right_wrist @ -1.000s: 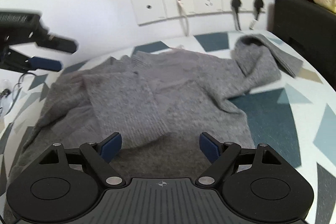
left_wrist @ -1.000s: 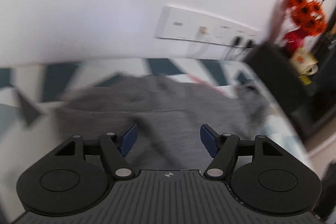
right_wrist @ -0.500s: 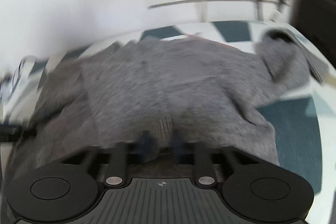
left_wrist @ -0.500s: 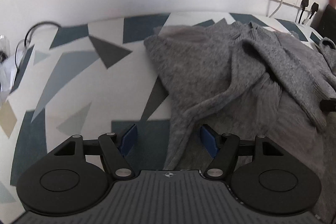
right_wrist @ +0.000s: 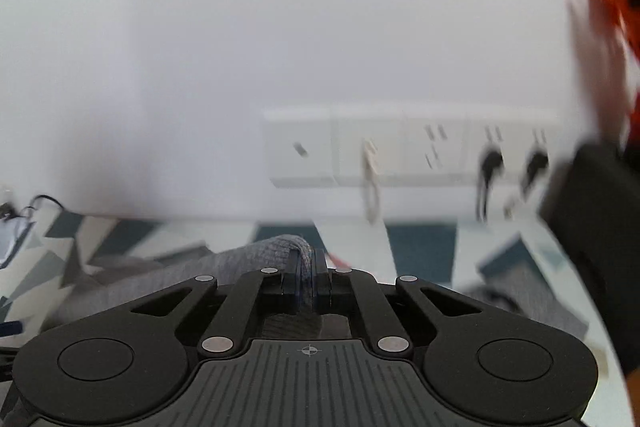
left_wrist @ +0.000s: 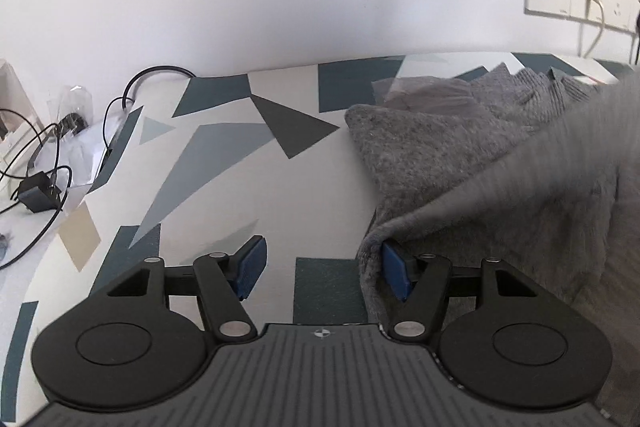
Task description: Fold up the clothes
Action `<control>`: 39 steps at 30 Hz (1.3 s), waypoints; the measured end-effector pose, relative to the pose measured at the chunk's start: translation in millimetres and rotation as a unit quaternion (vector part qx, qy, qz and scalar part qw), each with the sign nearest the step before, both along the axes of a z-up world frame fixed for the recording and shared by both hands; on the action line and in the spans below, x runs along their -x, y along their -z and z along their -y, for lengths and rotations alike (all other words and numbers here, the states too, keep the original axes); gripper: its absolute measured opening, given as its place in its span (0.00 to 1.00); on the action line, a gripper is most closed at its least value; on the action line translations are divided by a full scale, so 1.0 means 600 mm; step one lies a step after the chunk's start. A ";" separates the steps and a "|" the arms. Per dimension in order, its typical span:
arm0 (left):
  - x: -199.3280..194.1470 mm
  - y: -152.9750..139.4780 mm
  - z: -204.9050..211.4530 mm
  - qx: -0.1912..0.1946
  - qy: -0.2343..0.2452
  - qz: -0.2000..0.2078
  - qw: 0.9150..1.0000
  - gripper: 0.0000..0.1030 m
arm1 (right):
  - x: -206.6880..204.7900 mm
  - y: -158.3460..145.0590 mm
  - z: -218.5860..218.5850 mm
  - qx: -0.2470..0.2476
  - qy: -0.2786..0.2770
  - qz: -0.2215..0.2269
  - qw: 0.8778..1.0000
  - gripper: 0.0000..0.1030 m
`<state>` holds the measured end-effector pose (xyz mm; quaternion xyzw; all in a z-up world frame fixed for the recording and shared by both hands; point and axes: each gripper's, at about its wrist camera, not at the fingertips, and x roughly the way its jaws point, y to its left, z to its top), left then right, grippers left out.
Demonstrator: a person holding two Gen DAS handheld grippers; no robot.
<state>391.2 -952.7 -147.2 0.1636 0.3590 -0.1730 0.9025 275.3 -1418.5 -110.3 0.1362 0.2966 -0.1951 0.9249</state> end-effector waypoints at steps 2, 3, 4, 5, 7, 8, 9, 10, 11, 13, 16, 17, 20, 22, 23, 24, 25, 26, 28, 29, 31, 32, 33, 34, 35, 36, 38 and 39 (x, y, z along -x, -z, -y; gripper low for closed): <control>0.005 0.000 0.001 -0.002 0.009 -0.002 1.000 0.63 | -0.006 0.045 0.019 -0.013 0.016 -0.047 0.999 0.04; 0.008 0.000 0.002 -0.005 0.012 -0.001 1.000 0.65 | -0.007 0.067 0.023 -0.013 0.025 -0.068 0.997 0.06; 0.008 -0.001 0.003 -0.009 0.013 -0.001 1.000 0.67 | -0.008 0.090 0.027 -0.013 0.034 -0.090 0.995 0.12; 0.010 -0.002 0.002 -0.008 0.014 -0.005 1.000 0.68 | -0.004 0.106 0.029 -0.014 0.046 -0.098 0.994 0.16; 0.010 -0.004 0.000 -0.004 0.014 -0.016 1.000 0.69 | 0.020 0.112 0.029 -0.022 0.071 -0.078 0.994 0.33; 0.010 -0.006 -0.001 -0.001 0.013 -0.023 1.000 0.69 | 0.033 0.113 0.029 -0.027 0.082 -0.066 0.994 0.35; 0.009 -0.009 -0.005 0.014 0.015 -0.036 0.999 0.69 | 0.047 0.113 0.028 -0.033 0.092 -0.056 0.994 0.35; 0.009 -0.013 -0.009 0.028 0.016 -0.050 0.998 0.69 | 0.060 0.112 0.026 -0.039 0.101 -0.046 0.993 0.35; 0.009 -0.020 -0.016 0.055 0.019 -0.068 0.996 0.69 | 0.070 0.112 0.024 -0.047 0.102 -0.039 0.993 0.35; 0.010 -0.042 -0.035 0.121 0.017 -0.094 0.988 0.69 | 0.085 0.114 0.018 -0.066 0.092 -0.032 0.993 0.35; 0.000 -0.080 -0.057 0.176 -0.037 -0.077 0.981 0.69 | 0.086 0.123 0.008 -0.080 0.060 -0.032 0.994 0.35; -0.012 -0.087 -0.054 0.176 -0.056 -0.072 0.980 0.70 | 0.081 0.127 0.007 -0.082 0.055 -0.028 0.995 0.36; -0.072 -0.078 -0.025 0.179 -0.060 -0.084 0.978 0.70 | 0.063 0.141 0.011 -0.088 0.049 -0.011 0.995 0.44; -0.110 -0.056 0.008 0.161 -0.052 -0.094 0.981 0.69 | 0.050 0.151 0.013 -0.089 0.052 0.000 0.995 0.46; -0.121 -0.045 0.023 0.153 -0.044 -0.101 0.982 0.68 | 0.045 0.153 0.013 -0.089 0.054 0.002 0.995 0.45; -0.132 -0.033 0.038 0.144 -0.036 -0.107 0.983 0.66 | 0.042 0.152 0.013 -0.092 0.054 0.005 0.994 0.36; -0.138 -0.022 0.050 0.142 -0.023 -0.113 0.983 0.45 | 0.039 0.151 0.014 -0.096 0.053 0.009 0.994 0.15; -0.141 -0.015 0.056 0.142 -0.016 -0.118 0.983 0.13 | 0.039 0.147 0.014 -0.099 0.050 0.010 0.994 0.06; -0.139 -0.010 0.057 0.150 -0.023 -0.108 0.983 0.08 | 0.043 0.134 0.012 -0.105 0.043 0.008 0.994 0.05; -0.138 -0.012 0.055 0.157 -0.026 -0.104 0.982 0.08 | 0.046 0.126 0.013 -0.107 0.040 0.011 0.993 0.05; -0.136 -0.015 0.049 0.171 -0.034 -0.089 0.981 0.07 | 0.051 0.109 0.017 -0.108 0.035 0.023 0.993 0.04; -0.136 -0.016 0.046 0.177 -0.038 -0.081 0.980 0.07 | 0.047 0.103 0.023 -0.105 0.034 0.026 0.994 0.04; -0.139 -0.014 0.045 0.176 -0.046 -0.075 0.980 0.07 | 0.037 0.100 0.031 -0.103 0.036 0.029 0.994 0.04; -0.143 -0.012 0.044 0.176 -0.055 -0.069 0.981 0.07 | 0.027 0.099 0.040 -0.102 0.038 0.031 0.994 0.04; -0.146 -0.009 0.042 0.175 -0.063 -0.063 0.980 0.07 | 0.013 0.101 0.048 -0.098 0.044 0.031 0.994 0.05; -0.151 -0.004 0.037 0.182 -0.081 -0.068 0.978 0.07 | -0.003 0.106 0.057 -0.090 0.054 0.028 0.994 0.06; -0.160 0.006 0.027 0.196 -0.116 -0.078 0.971 0.18 | -0.027 0.119 0.070 -0.073 0.082 0.009 0.994 0.14; -0.160 0.004 0.023 0.200 -0.122 -0.080 0.969 0.23 | -0.034 0.126 0.077 -0.078 0.092 -0.004 0.993 0.22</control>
